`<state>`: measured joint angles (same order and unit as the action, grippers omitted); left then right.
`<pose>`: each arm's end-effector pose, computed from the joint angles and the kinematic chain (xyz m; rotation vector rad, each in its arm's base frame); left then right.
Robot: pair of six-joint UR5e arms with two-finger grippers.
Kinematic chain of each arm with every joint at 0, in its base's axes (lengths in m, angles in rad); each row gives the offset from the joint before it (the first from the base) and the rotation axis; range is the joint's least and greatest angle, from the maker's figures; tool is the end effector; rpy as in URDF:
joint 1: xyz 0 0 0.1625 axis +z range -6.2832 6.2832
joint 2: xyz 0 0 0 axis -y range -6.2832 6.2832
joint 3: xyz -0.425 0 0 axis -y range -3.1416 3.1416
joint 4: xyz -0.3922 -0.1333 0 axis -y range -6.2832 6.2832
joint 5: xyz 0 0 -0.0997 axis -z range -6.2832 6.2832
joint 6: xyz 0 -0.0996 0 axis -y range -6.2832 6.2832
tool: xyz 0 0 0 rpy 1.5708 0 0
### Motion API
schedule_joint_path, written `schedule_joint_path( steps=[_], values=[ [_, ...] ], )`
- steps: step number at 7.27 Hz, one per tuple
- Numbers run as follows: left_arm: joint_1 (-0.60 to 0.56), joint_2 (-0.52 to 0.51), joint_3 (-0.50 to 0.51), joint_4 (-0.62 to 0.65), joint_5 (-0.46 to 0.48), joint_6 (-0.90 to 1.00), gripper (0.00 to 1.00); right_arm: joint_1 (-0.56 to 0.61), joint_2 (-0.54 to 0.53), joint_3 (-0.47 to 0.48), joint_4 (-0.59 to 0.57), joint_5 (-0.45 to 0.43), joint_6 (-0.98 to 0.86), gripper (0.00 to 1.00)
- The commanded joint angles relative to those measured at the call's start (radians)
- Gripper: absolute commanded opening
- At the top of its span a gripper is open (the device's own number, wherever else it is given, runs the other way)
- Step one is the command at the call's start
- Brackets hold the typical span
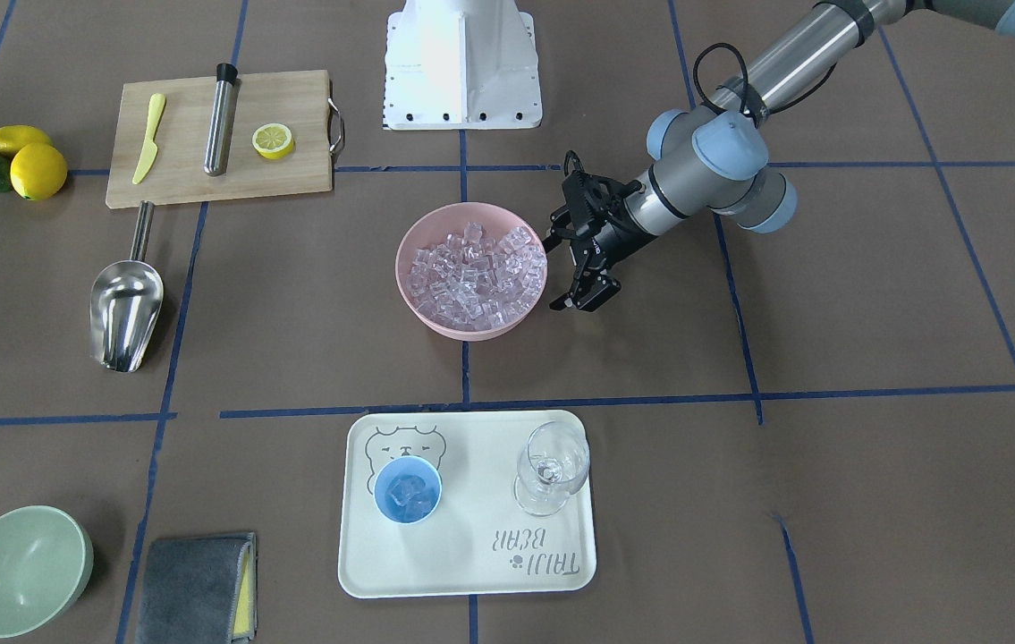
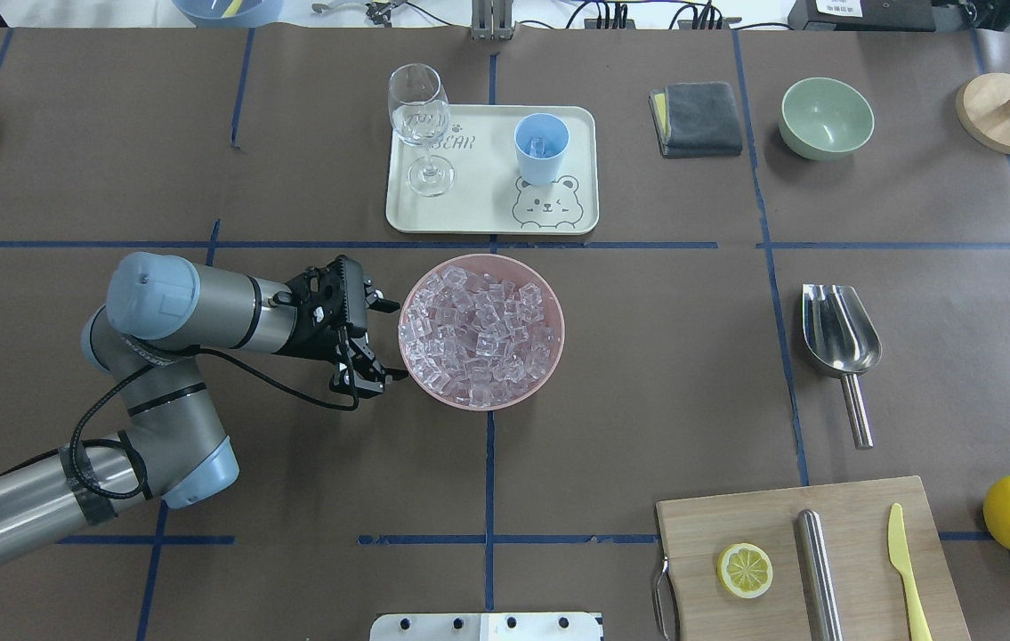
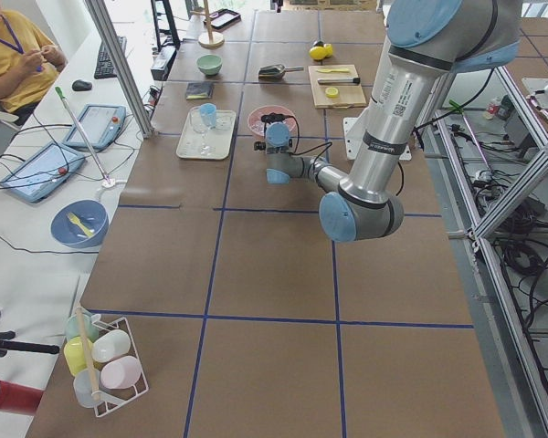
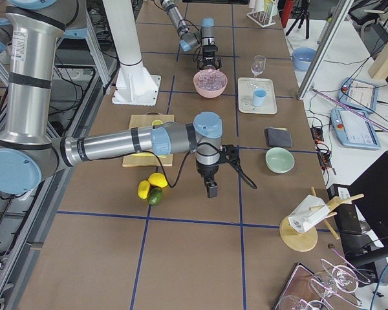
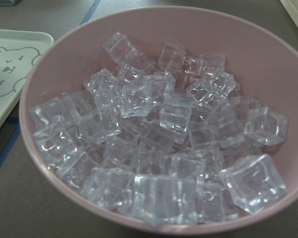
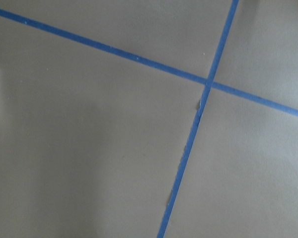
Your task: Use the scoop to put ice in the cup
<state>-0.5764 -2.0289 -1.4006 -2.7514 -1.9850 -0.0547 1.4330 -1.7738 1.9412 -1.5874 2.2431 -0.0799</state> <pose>0.5067 -0.4405 0.3424 1.1454 1.0740 1.0536 0.0141 -0.4172 0.5755 0.1259 -0.6768 -0.2597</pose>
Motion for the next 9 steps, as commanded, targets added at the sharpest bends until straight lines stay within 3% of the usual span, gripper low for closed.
schedule_joint_path(
  steps=[1, 2, 5, 6, 7, 9],
  values=[
    [-0.101, 0.075, -0.032, 0.012, 0.129, -0.010, 1.00, 0.026, -0.030, -0.002, 0.000, 0.058, -0.014, 1.00],
    [-0.177, 0.096, -0.034, 0.048, 0.124, 0.042, 1.00, 0.026, -0.029, -0.001, 0.000, 0.058, -0.012, 1.00],
    [-0.518, 0.108, -0.050, 0.391, -0.192, 0.079, 1.00, 0.027, -0.032, -0.013, -0.002, 0.056, -0.006, 1.00],
    [-0.631, 0.136, -0.070, 0.495, -0.248, 0.085, 1.00, 0.038, -0.026, -0.028, -0.002, 0.058, -0.001, 1.00],
    [-0.737, 0.180, -0.084, 0.559, -0.250, 0.090, 1.00, 0.061, -0.024, -0.043, -0.003, 0.058, 0.005, 1.00],
    [-0.908, 0.178, -0.090, 0.887, -0.247, 0.088, 1.00, 0.084, -0.021, -0.053, 0.000, 0.056, 0.002, 1.00]
  ],
)
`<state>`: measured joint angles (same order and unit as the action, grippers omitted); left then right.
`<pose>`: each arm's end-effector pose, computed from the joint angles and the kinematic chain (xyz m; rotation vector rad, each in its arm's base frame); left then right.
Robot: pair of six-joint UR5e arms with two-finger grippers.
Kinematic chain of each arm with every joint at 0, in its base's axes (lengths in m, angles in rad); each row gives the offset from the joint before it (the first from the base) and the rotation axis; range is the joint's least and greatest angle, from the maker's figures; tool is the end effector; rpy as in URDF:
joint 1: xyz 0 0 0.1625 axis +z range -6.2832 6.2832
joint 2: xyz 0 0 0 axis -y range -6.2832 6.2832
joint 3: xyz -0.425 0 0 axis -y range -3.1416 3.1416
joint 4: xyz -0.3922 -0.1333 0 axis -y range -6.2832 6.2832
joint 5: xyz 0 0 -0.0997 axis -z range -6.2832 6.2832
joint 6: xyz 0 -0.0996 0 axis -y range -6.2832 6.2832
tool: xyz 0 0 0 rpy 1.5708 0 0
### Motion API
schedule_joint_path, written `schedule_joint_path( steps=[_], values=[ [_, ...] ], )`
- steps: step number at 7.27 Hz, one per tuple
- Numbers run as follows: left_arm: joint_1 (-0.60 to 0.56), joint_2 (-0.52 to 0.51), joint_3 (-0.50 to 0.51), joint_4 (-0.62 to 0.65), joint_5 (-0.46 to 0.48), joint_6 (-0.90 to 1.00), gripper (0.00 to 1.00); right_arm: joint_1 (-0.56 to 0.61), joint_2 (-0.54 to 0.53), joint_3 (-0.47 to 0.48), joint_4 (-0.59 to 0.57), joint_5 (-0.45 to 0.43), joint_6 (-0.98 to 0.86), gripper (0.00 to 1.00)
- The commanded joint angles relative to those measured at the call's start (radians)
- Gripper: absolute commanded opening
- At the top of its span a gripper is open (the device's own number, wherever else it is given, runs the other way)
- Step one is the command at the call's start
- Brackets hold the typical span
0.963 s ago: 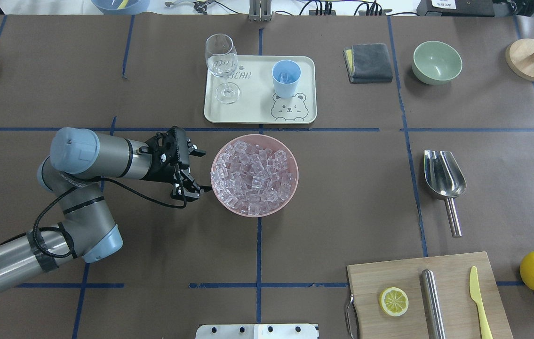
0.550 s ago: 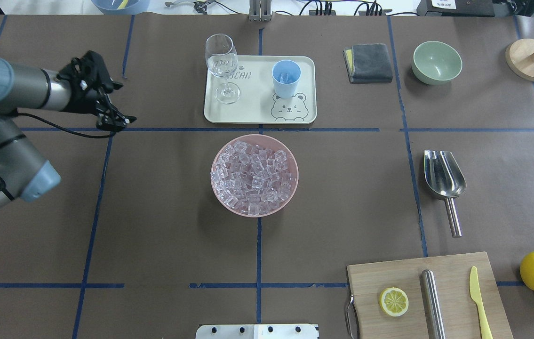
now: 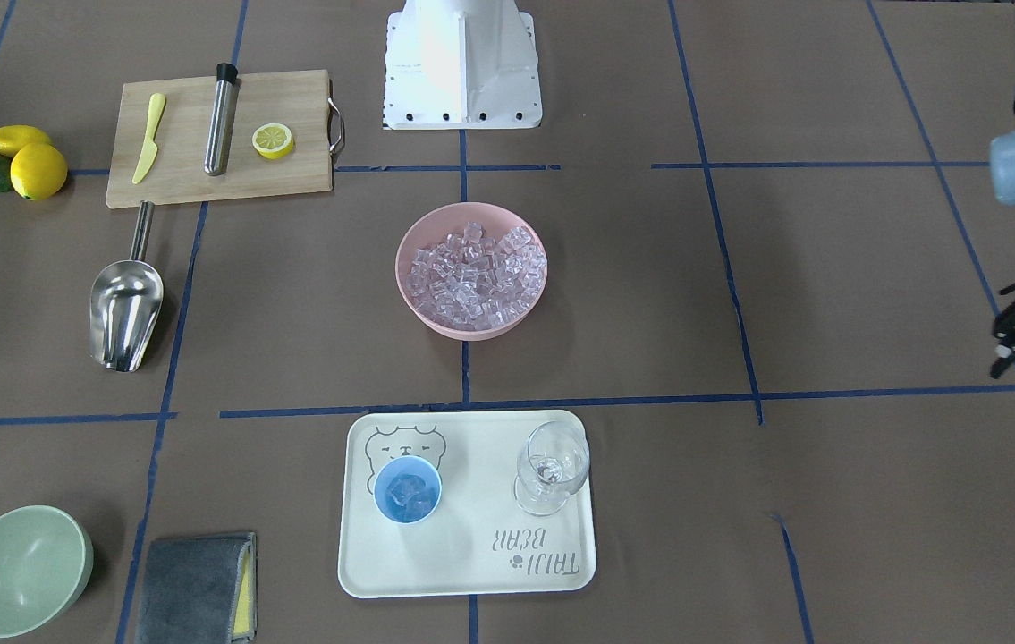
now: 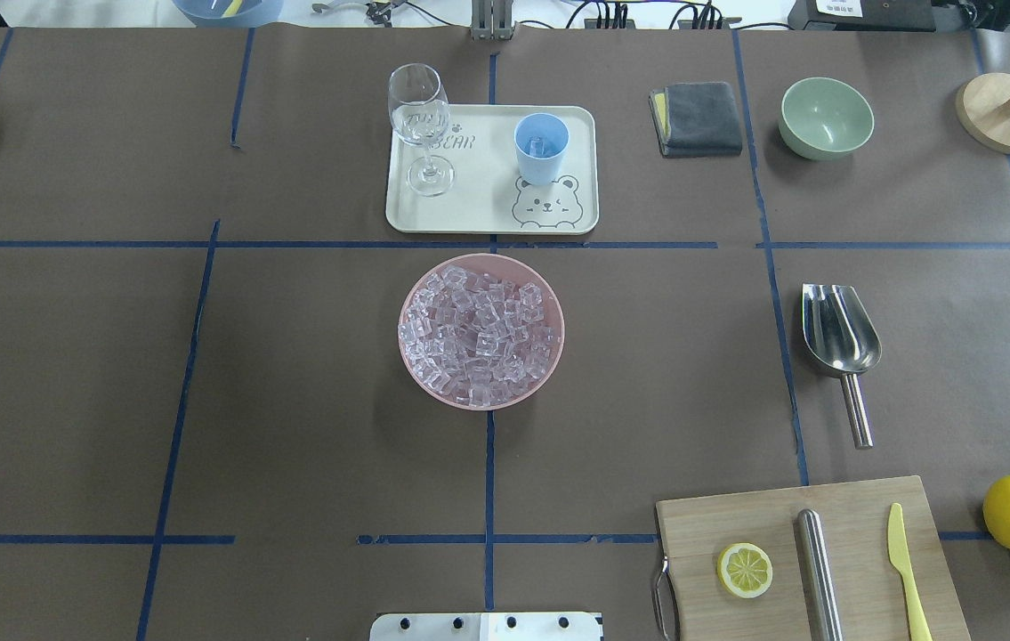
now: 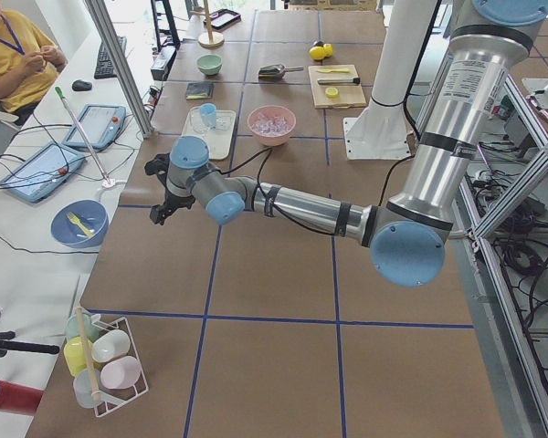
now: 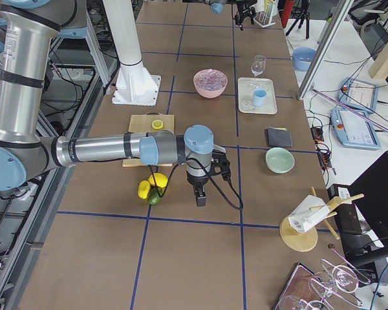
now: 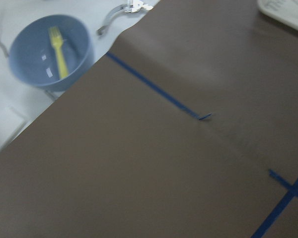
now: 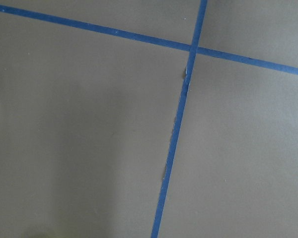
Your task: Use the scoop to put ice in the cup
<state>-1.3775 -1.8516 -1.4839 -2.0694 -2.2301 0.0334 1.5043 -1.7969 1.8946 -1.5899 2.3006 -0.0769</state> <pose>0.0500 -0.6318 0.4922 0.6182 0.6880 0.4385 0.0401 -0.4038 0.6046 0.0790 -0.7299 -0.1656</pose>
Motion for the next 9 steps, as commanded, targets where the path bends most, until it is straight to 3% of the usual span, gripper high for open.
schedule_joint_path(
  steps=[1, 4, 6, 7, 9],
  values=[
    [-0.165, 0.012, -0.024, 0.306, -0.003, 0.002, 1.00, 0.013, 0.001, -0.009, 0.001, -0.001, -0.001, 1.00],
    [-0.285, 0.204, -0.038, 0.357, -0.081, 0.034, 1.00, 0.013, -0.016, -0.006, 0.002, -0.009, -0.017, 1.00],
    [-0.328, 0.267, -0.044, 0.367, -0.153, 0.026, 1.00, 0.013, -0.012, -0.035, 0.002, 0.000, -0.004, 1.00],
    [-0.324, 0.265, -0.039, 0.373, -0.142, 0.028, 1.00, 0.013, -0.001, -0.038, 0.004, -0.001, -0.004, 1.00],
    [-0.301, 0.197, -0.039, 0.544, -0.114, 0.026, 1.00, 0.014, -0.002, -0.037, 0.002, -0.004, -0.004, 1.00]
  ],
)
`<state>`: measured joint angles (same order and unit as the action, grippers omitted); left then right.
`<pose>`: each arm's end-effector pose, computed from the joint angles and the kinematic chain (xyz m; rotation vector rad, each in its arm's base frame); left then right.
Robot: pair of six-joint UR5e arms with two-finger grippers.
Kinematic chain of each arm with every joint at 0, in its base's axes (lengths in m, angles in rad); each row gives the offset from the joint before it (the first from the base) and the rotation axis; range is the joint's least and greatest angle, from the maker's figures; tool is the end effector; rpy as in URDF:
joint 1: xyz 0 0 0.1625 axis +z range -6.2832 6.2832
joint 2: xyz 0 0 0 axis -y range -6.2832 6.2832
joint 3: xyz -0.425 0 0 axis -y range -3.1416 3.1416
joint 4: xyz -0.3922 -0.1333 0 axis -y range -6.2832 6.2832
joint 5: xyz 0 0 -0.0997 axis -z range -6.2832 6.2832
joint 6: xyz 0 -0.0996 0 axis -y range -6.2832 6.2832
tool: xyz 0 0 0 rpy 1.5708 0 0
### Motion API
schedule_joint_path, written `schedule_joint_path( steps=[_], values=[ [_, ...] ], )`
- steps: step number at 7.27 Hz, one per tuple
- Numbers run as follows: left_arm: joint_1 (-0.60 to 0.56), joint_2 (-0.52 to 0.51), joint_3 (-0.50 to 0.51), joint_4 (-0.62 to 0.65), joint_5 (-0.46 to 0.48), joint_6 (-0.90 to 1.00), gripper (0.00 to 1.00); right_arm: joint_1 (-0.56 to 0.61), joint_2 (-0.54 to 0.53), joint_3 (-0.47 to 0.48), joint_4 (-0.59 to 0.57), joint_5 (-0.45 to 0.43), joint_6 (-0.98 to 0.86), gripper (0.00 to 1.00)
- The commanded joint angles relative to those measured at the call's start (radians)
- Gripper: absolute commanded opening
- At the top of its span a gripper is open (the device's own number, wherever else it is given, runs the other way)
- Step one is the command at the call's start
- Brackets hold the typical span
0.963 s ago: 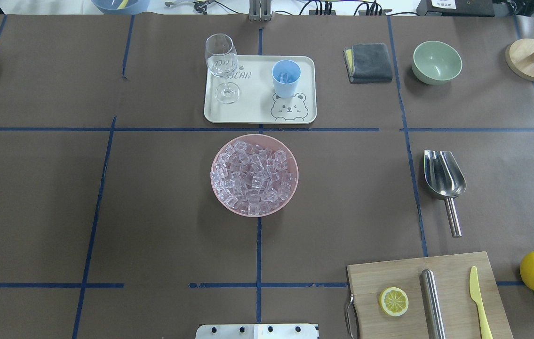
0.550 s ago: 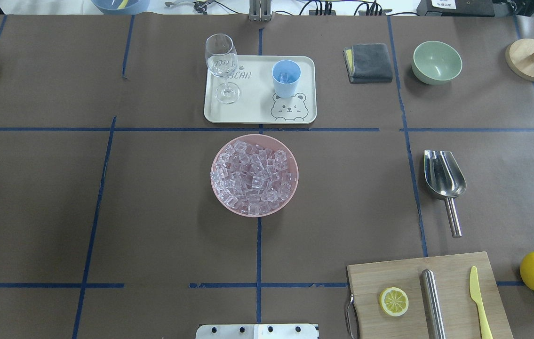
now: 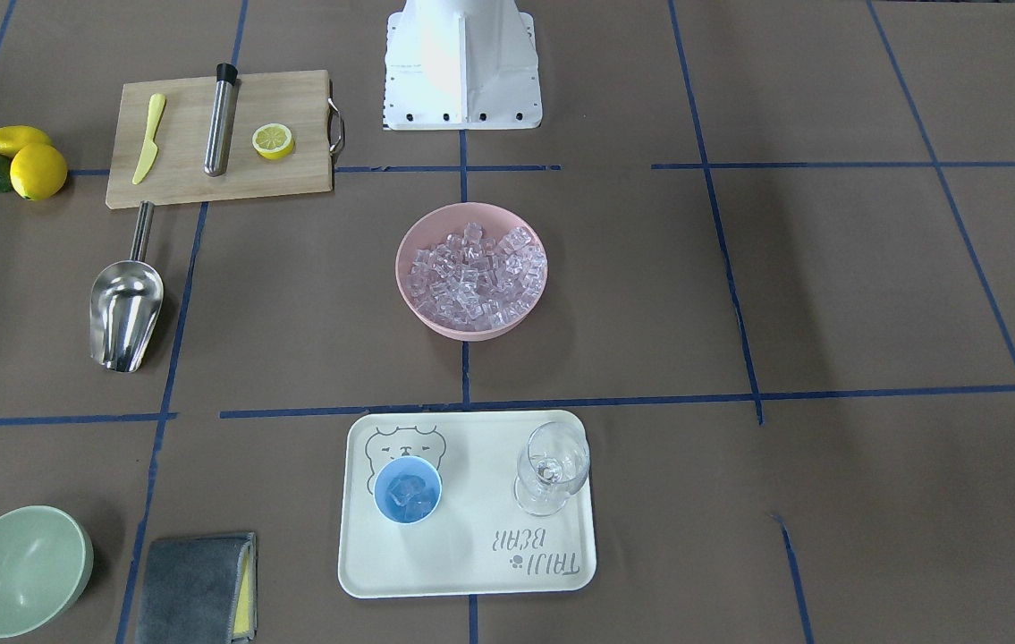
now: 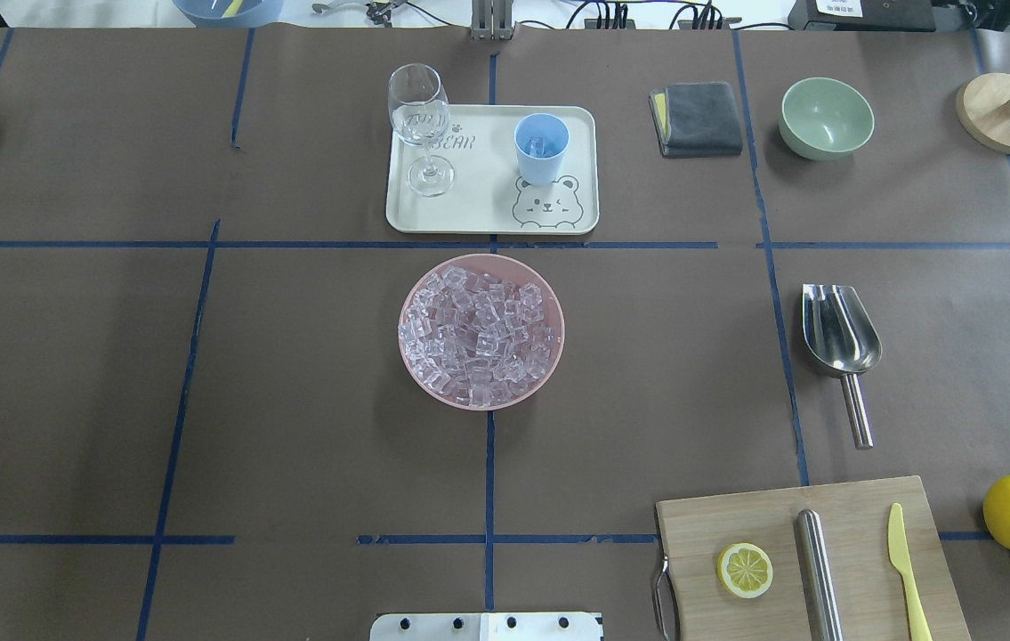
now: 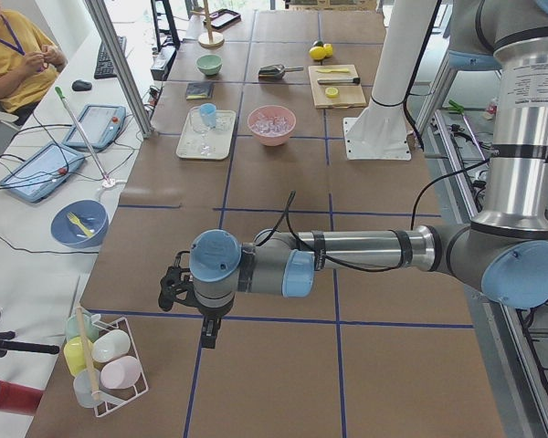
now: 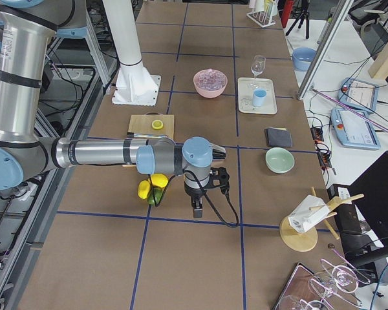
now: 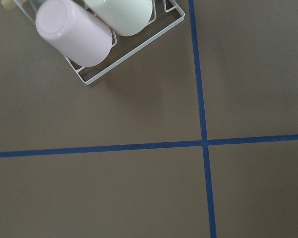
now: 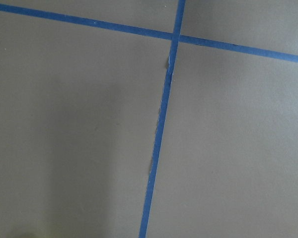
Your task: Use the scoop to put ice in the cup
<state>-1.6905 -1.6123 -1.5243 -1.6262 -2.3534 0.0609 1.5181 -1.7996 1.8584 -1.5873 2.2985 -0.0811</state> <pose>-0.1239 -0.5018 0.6546 0.1182 0.7750 -0.0360 0.0460 -0.4009 0.6235 0.0508 -0.7276 -0.1432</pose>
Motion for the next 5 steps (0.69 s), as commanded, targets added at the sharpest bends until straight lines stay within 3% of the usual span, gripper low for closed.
schedule_joint_path(
  steps=[1, 3, 5],
  values=[
    [0.012, -0.037, 0.000, 0.098, 0.005, 0.011, 1.00, 0.001, -0.006, -0.001, 0.000, 0.002, 0.001, 1.00],
    [0.015, -0.037, -0.004, 0.005, 0.005, 0.013, 1.00, 0.013, -0.004, 0.001, 0.001, -0.001, -0.002, 1.00],
    [0.026, -0.044, -0.014, -0.004, 0.005, 0.017, 1.00, 0.024, -0.015, 0.012, 0.001, -0.008, -0.016, 1.00]
  ],
)
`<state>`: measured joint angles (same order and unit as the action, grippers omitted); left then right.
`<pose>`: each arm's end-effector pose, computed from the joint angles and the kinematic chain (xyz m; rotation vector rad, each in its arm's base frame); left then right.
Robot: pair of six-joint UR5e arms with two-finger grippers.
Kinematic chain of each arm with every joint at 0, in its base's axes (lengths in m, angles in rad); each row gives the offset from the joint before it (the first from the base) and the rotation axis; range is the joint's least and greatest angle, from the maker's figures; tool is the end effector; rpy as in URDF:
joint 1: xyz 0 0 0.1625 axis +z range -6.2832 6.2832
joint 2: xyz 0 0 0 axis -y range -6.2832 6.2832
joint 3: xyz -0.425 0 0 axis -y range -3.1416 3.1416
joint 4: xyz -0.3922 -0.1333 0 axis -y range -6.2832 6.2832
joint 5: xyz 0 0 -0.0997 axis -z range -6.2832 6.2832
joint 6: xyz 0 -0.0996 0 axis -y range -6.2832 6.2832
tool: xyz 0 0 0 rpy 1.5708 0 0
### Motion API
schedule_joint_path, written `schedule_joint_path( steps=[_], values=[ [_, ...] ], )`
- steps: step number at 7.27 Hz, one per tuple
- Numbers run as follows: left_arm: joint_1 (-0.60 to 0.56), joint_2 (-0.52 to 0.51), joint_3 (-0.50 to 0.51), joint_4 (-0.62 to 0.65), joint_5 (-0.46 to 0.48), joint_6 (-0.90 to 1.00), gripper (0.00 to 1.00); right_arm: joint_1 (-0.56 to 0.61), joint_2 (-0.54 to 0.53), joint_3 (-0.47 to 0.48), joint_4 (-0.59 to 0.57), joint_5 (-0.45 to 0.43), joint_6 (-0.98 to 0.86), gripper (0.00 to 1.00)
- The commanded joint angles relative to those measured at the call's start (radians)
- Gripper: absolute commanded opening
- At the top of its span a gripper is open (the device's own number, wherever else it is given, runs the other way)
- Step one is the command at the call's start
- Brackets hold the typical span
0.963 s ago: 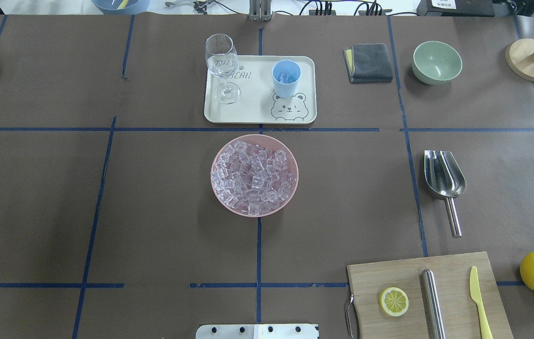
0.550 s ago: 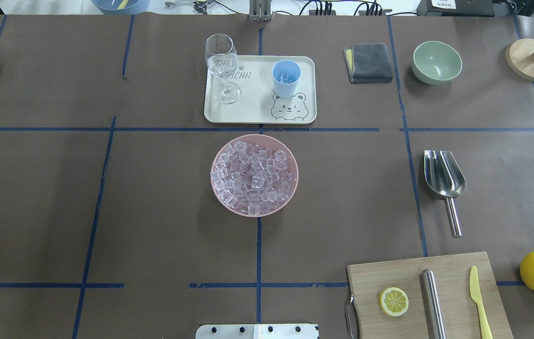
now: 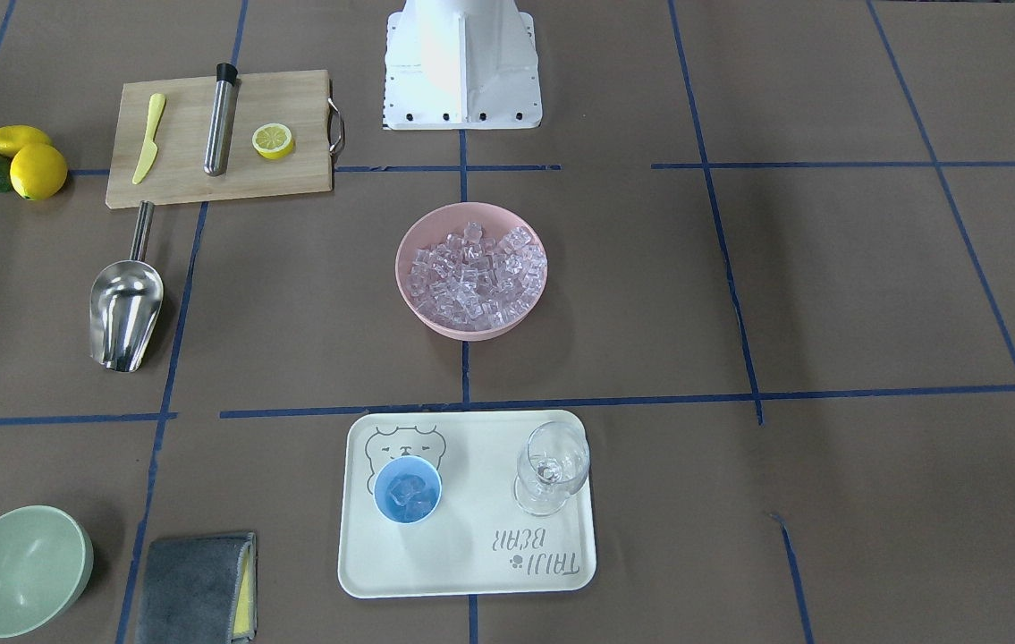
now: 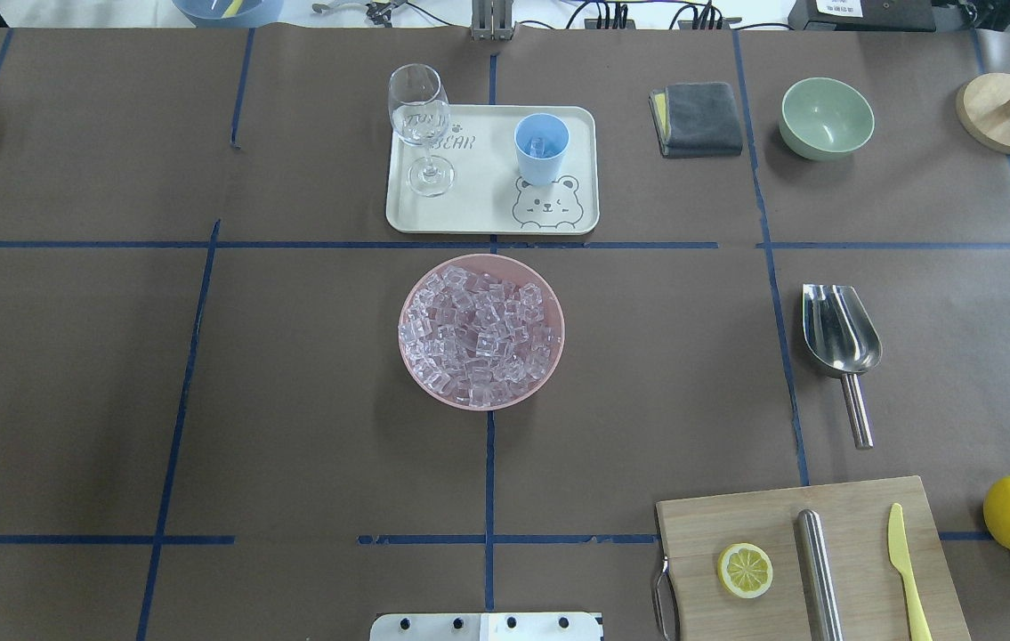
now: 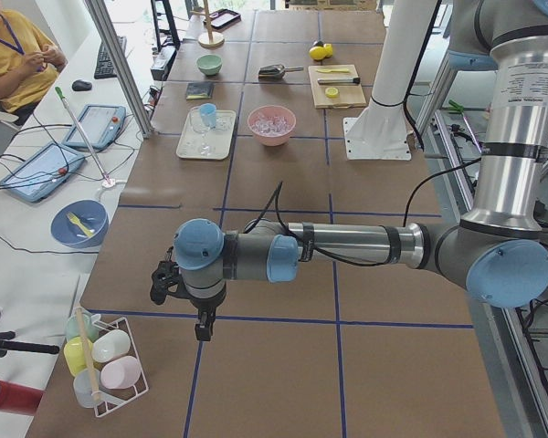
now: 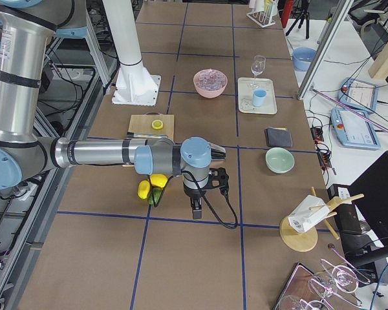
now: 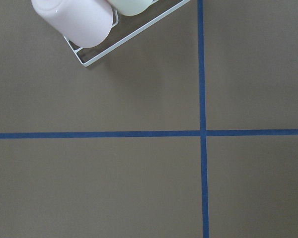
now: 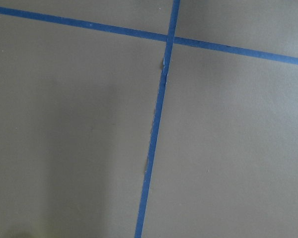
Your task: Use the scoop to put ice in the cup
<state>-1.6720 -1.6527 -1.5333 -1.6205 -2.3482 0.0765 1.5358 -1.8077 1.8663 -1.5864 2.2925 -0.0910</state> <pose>-0.1169 -0.5234 0.6300 0.1579 0.7658 0.0131 0.0536 -0.3967 0.6231 0.0614 -0.7207 -0.1360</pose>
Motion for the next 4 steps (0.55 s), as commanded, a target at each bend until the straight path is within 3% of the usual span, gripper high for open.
schedule_joint_path(
  steps=[1, 4],
  values=[
    [0.009, -0.001, -0.025, -0.007, -0.002, 0.002, 1.00, 0.006, -0.008, 0.007, 0.000, 0.002, -0.006, 1.00],
    [0.009, 0.005, -0.022, -0.006, 0.000, 0.002, 1.00, 0.004, -0.007, 0.005, 0.002, 0.011, -0.001, 1.00]
  ],
)
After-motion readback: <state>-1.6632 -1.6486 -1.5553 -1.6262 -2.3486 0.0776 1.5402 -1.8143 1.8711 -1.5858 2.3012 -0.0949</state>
